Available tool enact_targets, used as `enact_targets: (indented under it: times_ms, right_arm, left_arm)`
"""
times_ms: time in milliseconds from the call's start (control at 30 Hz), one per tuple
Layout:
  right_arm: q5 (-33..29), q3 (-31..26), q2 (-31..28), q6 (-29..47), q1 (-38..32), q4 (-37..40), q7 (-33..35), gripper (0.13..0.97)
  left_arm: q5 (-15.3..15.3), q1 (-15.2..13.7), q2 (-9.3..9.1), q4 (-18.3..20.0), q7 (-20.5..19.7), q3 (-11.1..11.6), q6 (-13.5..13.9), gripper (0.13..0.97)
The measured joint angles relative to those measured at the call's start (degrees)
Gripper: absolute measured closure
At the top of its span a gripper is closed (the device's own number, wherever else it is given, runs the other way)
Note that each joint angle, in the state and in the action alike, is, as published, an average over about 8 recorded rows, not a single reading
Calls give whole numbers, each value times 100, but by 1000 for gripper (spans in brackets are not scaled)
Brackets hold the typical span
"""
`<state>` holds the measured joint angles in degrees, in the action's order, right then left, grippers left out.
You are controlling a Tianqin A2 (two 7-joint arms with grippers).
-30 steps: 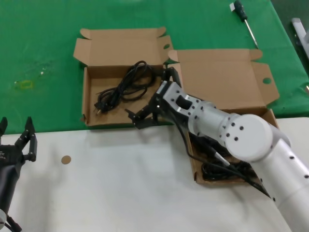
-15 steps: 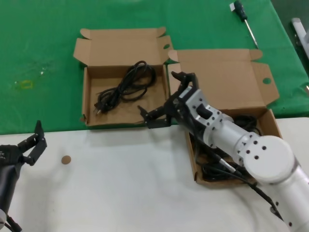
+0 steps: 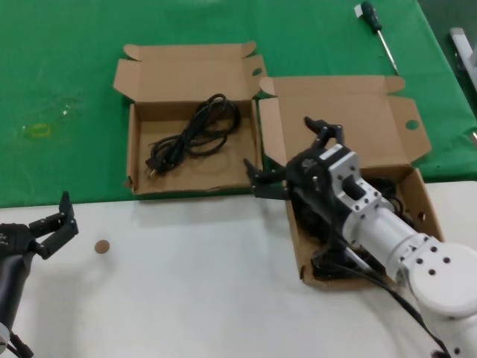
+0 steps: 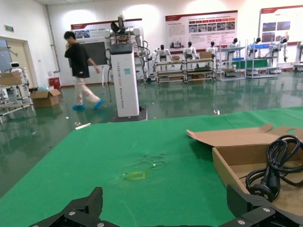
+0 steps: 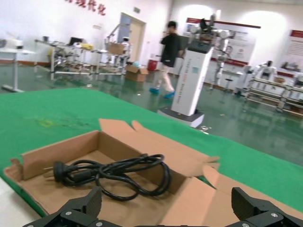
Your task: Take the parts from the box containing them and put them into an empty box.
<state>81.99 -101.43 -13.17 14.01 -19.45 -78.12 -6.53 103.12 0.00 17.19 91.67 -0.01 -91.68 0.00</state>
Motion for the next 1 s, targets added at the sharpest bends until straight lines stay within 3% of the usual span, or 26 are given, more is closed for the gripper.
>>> enact_targets:
  times_ms: [400,1000]
  right_arm:
    - [744,345,-142,-493,688,-477,230,129]
    - [1835,847,-349,-1216,1689,-1177,567,129]
  left_arm:
    - [1,0,0,0,1,0,0,142]
    - [1,0,0,0,1,0,0,132]
